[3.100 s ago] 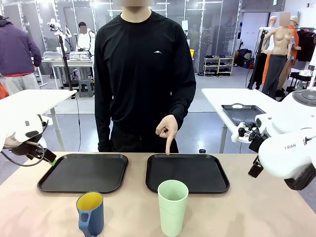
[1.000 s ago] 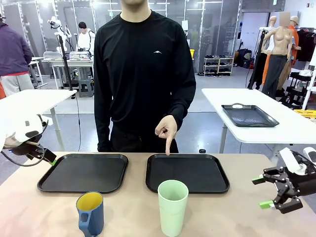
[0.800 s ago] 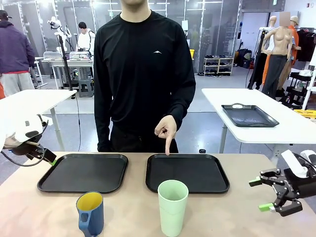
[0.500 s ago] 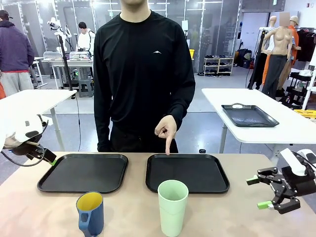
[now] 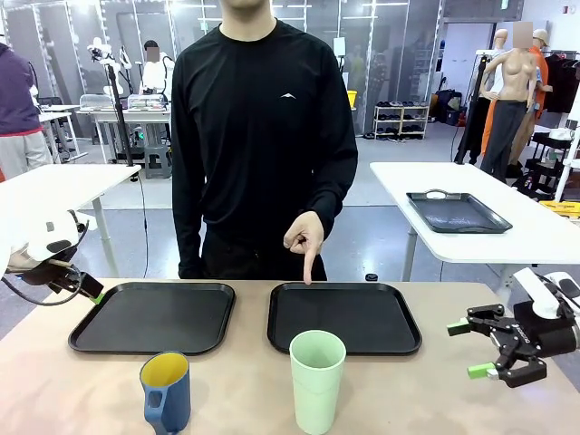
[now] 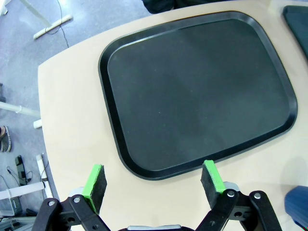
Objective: Sort and store the cups by type.
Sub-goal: Pick up the Reusable plastic cup.
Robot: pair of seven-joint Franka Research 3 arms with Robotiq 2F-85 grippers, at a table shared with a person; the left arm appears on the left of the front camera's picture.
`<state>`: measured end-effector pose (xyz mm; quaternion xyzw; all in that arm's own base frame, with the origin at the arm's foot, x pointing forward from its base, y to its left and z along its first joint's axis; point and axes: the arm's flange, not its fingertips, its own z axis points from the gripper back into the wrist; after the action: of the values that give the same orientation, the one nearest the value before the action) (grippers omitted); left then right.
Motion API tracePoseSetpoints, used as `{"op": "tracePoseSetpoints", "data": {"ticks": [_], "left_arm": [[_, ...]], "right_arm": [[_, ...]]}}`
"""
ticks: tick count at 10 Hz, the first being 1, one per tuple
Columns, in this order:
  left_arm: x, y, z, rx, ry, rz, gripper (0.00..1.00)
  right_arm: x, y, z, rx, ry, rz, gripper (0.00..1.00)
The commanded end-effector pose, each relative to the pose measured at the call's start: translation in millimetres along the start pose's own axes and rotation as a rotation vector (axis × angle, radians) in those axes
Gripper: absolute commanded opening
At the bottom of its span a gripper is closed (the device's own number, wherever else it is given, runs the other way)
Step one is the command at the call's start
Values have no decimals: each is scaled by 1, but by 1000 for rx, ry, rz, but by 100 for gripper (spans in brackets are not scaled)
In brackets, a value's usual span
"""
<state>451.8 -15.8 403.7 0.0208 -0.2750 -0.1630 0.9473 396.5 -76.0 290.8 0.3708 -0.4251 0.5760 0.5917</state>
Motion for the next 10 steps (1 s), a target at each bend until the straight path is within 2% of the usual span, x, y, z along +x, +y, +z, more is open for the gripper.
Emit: {"op": "tracePoseSetpoints", "data": {"ticks": [1, 5, 7, 10], "left_arm": [[0, 2, 0, 4, 1, -9, 100], [0, 2, 0, 4, 1, -9, 100], [0, 2, 0, 4, 1, -9, 100], [0, 2, 0, 4, 1, -9, 100]], "right_arm": [[1, 4, -3, 37, -28, 28, 100], [2, 1, -4, 18, -15, 7, 100], [4, 5, -49, 99, -70, 34, 100], [11, 12, -108, 151, -103, 68, 100]]}}
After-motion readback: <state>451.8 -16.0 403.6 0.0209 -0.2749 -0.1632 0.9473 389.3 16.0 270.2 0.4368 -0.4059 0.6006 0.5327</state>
